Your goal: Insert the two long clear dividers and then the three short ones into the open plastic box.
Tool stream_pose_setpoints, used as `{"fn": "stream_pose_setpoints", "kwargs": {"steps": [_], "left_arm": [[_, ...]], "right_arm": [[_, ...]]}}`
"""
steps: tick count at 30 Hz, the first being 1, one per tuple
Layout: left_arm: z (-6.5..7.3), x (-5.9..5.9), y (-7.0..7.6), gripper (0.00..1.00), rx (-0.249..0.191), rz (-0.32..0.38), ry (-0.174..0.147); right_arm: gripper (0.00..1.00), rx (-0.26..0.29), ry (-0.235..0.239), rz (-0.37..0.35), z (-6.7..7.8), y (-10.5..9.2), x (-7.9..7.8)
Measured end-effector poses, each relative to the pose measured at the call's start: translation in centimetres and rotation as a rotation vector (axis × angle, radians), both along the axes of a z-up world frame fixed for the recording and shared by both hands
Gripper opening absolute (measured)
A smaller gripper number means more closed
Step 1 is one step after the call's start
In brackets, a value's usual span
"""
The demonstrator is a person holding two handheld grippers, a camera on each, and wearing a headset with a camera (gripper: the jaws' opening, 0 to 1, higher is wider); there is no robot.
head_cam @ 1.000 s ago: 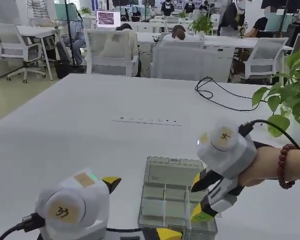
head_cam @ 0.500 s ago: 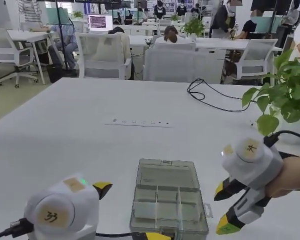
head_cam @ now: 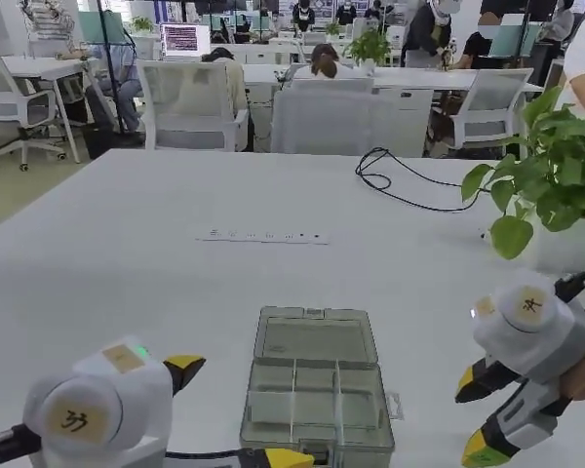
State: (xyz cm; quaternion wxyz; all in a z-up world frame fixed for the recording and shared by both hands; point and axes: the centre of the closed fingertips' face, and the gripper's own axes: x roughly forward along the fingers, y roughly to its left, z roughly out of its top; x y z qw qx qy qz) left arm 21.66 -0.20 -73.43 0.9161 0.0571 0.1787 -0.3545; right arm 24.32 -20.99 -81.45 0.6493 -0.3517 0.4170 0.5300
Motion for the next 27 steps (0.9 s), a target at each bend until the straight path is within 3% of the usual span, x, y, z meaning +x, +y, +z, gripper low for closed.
{"fn": "stream_pose_setpoints", "kwargs": {"steps": [11,20,27], "left_arm": [[-0.3,0.0,-0.1,0.96,0.063,-0.013,-0.003],[-0.4,0.2,0.0,0.95,0.078,-0.002,0.002],[-0.5,0.3,0.1,0.93,0.084,0.004,0.008]], "right_arm": [[0.45,-0.049,-0.006,0.019,-1.7,-2.6,0.1],[0.43,-0.057,0.004,0.024,-3.1,-4.3,0.2],[0.39,-0.051,0.009,0.063,-3.7,-4.5,-0.1]]}}
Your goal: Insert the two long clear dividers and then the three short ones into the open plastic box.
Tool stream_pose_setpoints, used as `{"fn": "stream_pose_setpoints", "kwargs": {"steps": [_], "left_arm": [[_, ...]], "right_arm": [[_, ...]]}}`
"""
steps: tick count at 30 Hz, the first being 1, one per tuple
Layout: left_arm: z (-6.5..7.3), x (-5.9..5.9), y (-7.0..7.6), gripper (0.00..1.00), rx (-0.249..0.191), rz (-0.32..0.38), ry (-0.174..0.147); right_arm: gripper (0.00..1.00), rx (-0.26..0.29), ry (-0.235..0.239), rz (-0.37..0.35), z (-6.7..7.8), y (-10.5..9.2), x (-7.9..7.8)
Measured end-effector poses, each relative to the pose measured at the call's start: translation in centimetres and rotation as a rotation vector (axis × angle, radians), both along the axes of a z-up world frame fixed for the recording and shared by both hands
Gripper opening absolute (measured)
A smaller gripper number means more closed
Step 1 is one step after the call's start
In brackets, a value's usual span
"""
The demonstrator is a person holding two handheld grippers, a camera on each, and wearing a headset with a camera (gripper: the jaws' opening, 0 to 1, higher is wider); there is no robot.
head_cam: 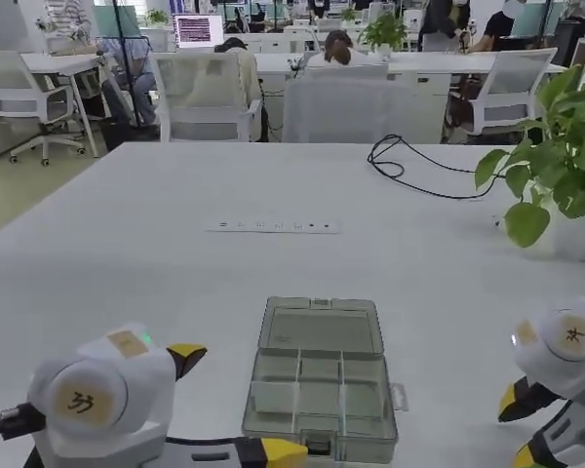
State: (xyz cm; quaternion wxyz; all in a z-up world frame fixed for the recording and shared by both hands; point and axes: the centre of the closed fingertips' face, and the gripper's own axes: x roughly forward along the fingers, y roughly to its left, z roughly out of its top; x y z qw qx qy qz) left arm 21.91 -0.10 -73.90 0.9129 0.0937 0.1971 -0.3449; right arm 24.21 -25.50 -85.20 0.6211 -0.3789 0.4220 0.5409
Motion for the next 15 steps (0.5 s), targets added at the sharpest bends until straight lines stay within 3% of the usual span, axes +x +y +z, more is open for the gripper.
{"fn": "stream_pose_setpoints", "kwargs": {"steps": [5,15], "left_arm": [[0.20,0.05,0.06,0.92,0.008,0.002,-0.005],[0.78,0.02,-0.38,0.92,-0.003,-0.007,-0.015]], "right_arm": [[0.38,-0.016,0.002,0.023,-0.45,-0.26,-0.04],[0.34,0.009,-0.003,0.023,-0.35,-0.17,0.09]]}}
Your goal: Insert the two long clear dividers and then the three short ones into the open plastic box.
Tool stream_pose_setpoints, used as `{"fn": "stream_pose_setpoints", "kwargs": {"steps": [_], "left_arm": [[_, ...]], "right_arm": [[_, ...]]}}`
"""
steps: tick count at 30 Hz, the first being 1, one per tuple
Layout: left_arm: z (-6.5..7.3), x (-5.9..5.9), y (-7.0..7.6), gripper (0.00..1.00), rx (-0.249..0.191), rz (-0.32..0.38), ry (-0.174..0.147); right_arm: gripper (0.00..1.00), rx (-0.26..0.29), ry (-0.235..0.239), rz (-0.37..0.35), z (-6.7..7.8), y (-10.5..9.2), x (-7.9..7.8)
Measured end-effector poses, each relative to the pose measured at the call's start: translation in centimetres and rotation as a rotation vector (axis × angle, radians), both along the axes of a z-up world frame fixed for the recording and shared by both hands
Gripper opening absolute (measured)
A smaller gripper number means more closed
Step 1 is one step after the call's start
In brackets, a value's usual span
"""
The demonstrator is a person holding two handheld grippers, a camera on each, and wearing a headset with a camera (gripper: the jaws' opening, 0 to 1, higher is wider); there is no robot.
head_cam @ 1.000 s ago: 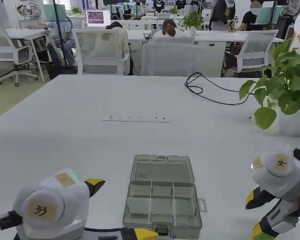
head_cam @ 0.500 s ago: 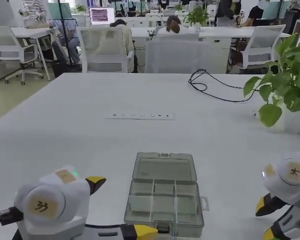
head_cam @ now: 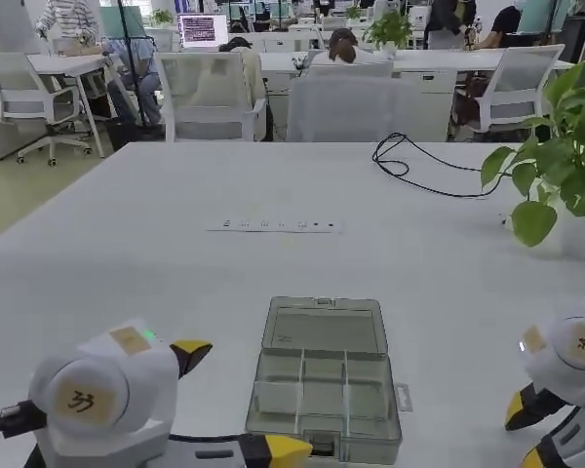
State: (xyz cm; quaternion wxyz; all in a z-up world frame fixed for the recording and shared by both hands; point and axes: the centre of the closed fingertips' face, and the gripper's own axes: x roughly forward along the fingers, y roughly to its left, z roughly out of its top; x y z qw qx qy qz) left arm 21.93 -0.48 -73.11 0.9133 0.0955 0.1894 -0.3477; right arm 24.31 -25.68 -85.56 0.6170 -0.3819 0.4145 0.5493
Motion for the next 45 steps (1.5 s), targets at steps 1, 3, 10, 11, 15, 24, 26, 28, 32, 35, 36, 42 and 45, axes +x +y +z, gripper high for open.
{"fn": "stream_pose_setpoints", "kwargs": {"steps": [1,3,10,11,15,24,26,28,32,35,36,42,45], "left_arm": [[0.1,0.0,-0.1,0.92,-0.004,-0.002,-0.001],[0.2,0.0,-0.2,0.91,-0.013,-0.004,-0.001],[0.4,-0.1,-0.3,0.90,-0.039,-0.003,0.013],[0.4,-0.1,-0.3,0.90,-0.037,-0.002,0.014],[0.4,-0.1,-0.2,0.90,-0.032,-0.003,0.017],[1.7,0.1,0.1,0.83,-0.131,0.031,0.046],[2.3,0.3,0.2,0.81,-0.174,0.036,0.037],[2.5,0.3,0.3,0.80,-0.188,0.039,0.042],[2.5,0.2,0.2,0.75,-0.199,0.034,0.056],[2.7,0.2,0.1,0.72,-0.217,0.030,0.062],[2.7,0.1,0.0,0.71,-0.222,0.028,0.065],[3.0,-0.1,-0.7,0.62,-0.267,0.009,0.085],[3.3,-0.1,-1.0,0.58,-0.321,0.010,0.100]], "right_arm": [[0.34,0.001,0.000,-0.001,0.0,0.0,0.0],[0.34,0.003,0.000,-0.002,0.0,0.0,0.0],[0.33,0.013,-0.014,-0.035,0.1,0.1,-0.1],[0.33,0.014,-0.021,-0.033,0.1,0.1,-0.1],[0.32,0.022,-0.066,-0.050,0.4,0.1,0.4],[0.32,0.135,-0.211,-0.099,4.5,2.7,2.0],[0.32,0.168,-0.234,-0.094,5.7,3.7,2.0],[0.32,0.187,-0.277,-0.071,7.0,4.9,2.1],[0.32,0.240,-0.324,-0.031,9.1,7.8,1.8],[0.32,0.267,-0.350,-0.005,10.1,9.6,1.6],[0.32,0.276,-0.358,0.005,10.4,10.2,1.5],[0.32,0.312,-0.385,0.056,11.6,13.2,0.9],[0.32,0.324,-0.391,0.079,11.8,14.5,0.6]]}}
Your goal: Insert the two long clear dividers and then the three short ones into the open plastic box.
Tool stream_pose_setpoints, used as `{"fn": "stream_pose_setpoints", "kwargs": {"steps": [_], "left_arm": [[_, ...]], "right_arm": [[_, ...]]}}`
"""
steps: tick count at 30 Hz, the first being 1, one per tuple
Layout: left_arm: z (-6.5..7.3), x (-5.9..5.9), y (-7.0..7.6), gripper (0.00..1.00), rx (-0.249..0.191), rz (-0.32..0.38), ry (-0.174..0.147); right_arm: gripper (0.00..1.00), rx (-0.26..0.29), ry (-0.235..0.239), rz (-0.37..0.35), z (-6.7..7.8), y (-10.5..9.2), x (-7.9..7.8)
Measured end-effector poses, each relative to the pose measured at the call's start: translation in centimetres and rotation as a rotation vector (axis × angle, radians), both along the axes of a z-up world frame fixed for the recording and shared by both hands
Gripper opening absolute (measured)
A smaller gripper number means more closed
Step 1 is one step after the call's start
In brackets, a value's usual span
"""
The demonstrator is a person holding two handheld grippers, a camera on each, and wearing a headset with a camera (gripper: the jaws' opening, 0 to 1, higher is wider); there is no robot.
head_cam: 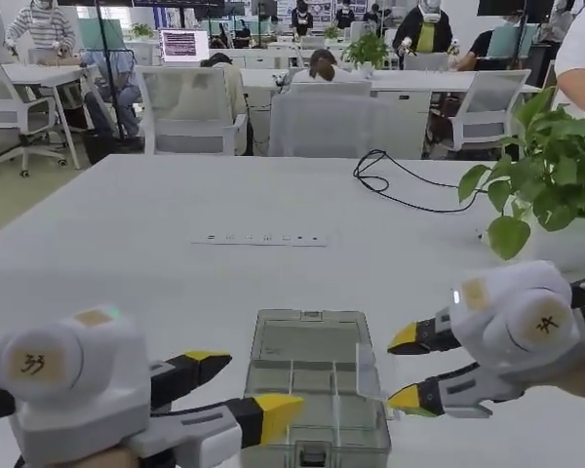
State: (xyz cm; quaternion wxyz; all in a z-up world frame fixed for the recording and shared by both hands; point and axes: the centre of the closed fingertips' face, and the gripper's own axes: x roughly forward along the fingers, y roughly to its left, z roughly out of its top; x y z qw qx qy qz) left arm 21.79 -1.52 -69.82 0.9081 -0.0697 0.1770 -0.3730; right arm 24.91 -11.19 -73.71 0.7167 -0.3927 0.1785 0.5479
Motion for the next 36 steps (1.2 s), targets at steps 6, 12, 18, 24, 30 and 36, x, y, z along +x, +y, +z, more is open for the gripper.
{"fn": "stream_pose_setpoints", "kwargs": {"steps": [6,12,18,24,30,36], "left_arm": [[0.5,0.1,-0.2,0.49,-0.076,0.010,0.028],[0.5,0.0,-0.4,0.38,-0.102,-0.001,0.054],[0.2,-0.5,-0.9,0.24,-0.113,-0.027,0.076],[-0.3,-0.8,-1.4,0.14,-0.128,-0.035,0.102],[-0.8,-1.2,-1.6,0.08,-0.131,-0.047,0.130],[-0.7,-1.2,-1.7,0.02,-0.163,-0.046,0.150]], "right_arm": [[0.32,0.033,-0.030,0.045,0.9,2.6,-0.9],[0.32,0.072,-0.057,0.074,1.9,4.6,-1.6],[0.32,0.097,-0.061,0.099,2.4,6.0,-2.4],[0.32,0.106,-0.070,0.111,2.8,6.7,-2.8],[0.32,0.112,-0.086,0.114,3.0,7.1,-2.9],[0.32,0.107,-0.102,0.115,3.0,7.3,-3.0]]}}
